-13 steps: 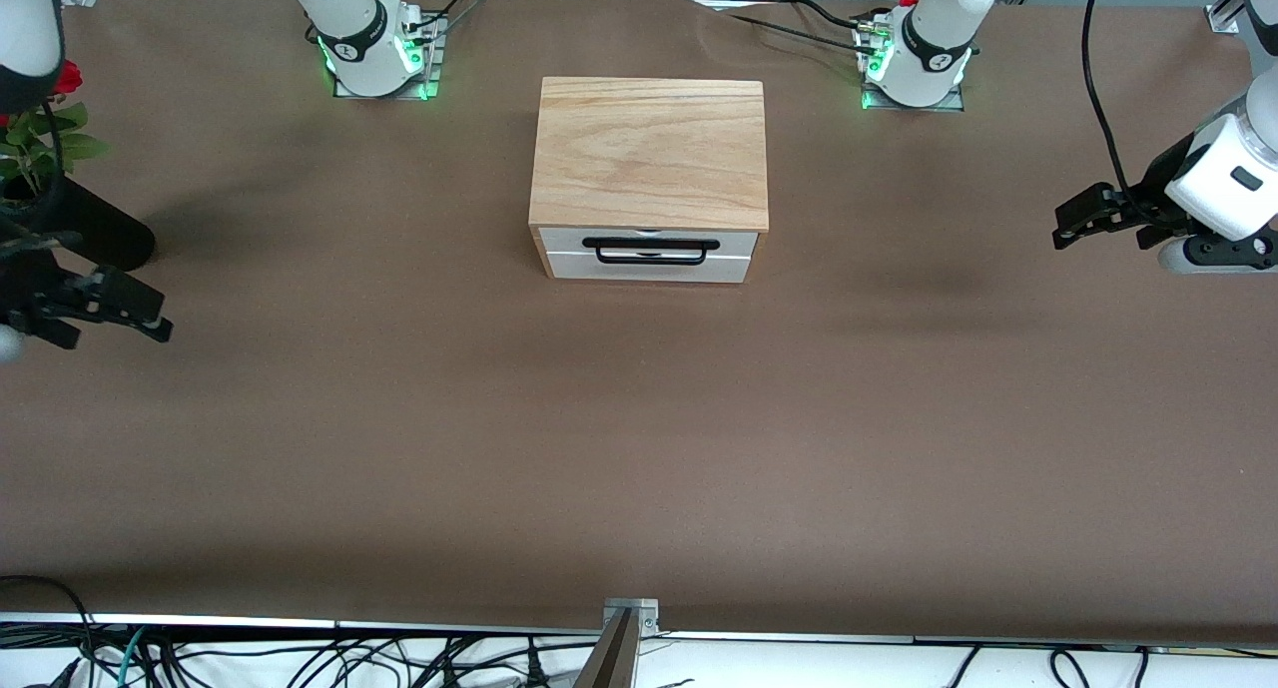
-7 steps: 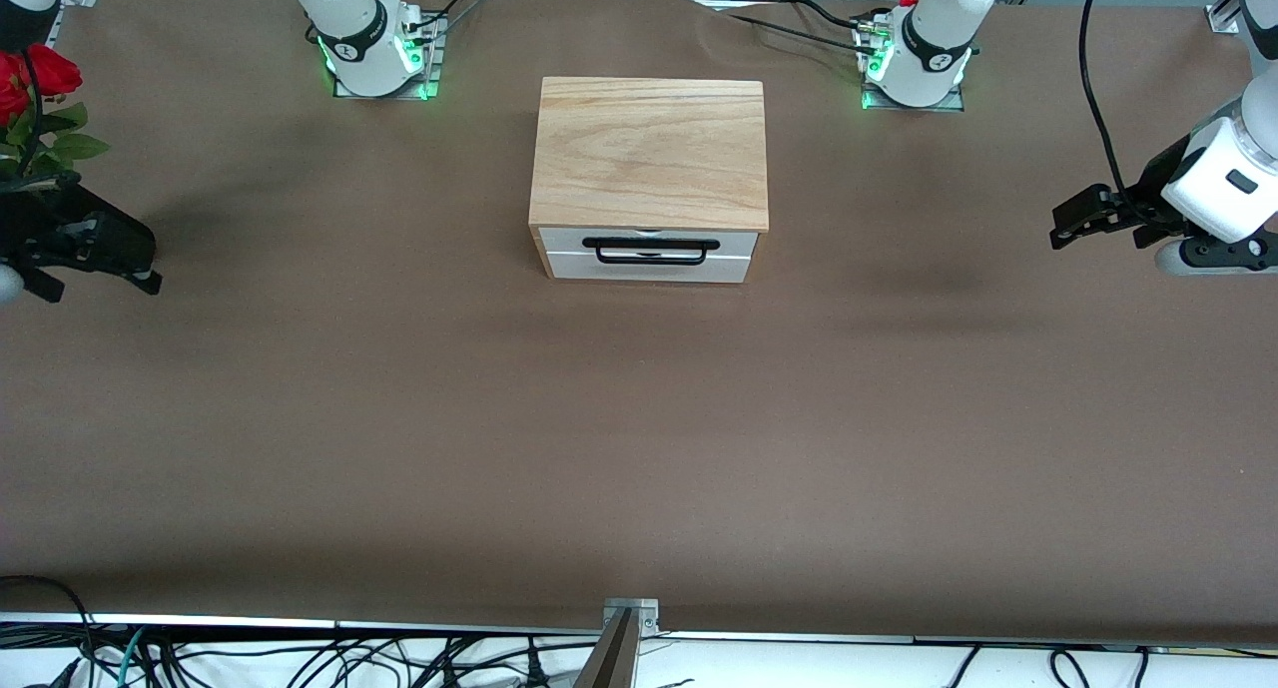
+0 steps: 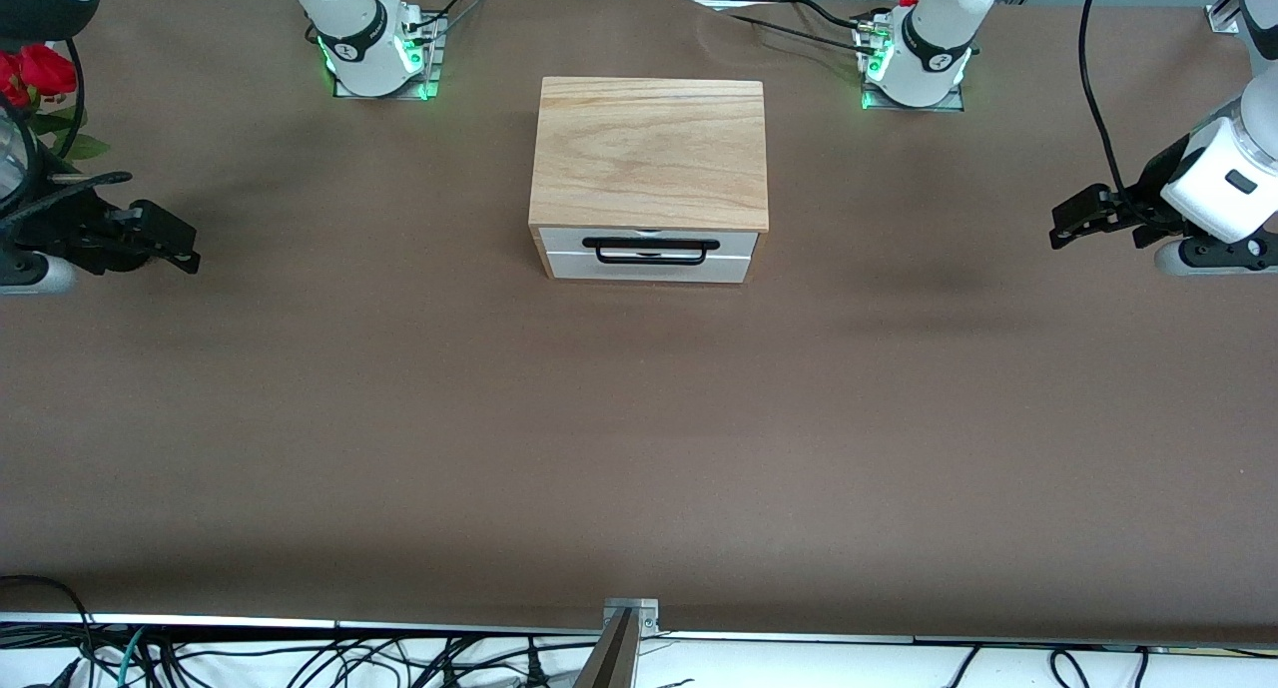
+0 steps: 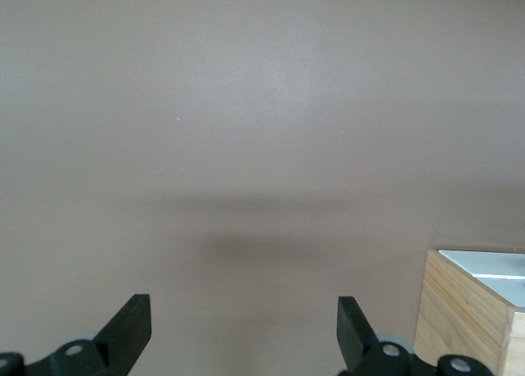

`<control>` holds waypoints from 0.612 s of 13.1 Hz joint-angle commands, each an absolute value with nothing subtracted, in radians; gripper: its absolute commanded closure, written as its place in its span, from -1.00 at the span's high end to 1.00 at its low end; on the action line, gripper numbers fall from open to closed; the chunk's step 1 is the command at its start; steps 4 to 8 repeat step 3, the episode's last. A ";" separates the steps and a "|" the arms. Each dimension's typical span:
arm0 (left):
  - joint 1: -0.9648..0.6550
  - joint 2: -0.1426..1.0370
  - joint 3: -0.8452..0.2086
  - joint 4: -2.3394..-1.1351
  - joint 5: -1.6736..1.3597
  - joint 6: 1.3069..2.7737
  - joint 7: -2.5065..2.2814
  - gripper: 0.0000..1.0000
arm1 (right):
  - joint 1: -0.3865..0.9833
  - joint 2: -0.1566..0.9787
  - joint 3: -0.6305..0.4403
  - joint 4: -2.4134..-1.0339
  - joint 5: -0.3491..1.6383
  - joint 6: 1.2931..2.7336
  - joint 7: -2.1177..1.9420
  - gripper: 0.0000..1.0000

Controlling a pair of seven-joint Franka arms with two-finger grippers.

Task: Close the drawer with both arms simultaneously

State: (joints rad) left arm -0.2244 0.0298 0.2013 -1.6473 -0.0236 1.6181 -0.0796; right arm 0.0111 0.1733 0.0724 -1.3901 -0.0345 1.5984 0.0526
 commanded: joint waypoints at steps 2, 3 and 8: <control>-0.230 0.011 0.206 -1.661 -0.043 1.612 -0.092 1.00 | -0.011 0.167 0.092 -1.407 -0.046 1.592 0.071 1.00; -0.230 0.011 0.206 -1.663 -0.043 1.612 -0.092 1.00 | -0.011 0.167 0.092 -1.407 -0.048 1.594 0.069 1.00; -0.230 0.011 0.206 -1.663 -0.043 1.612 -0.092 1.00 | -0.011 0.167 0.092 -1.407 -0.048 1.594 0.069 1.00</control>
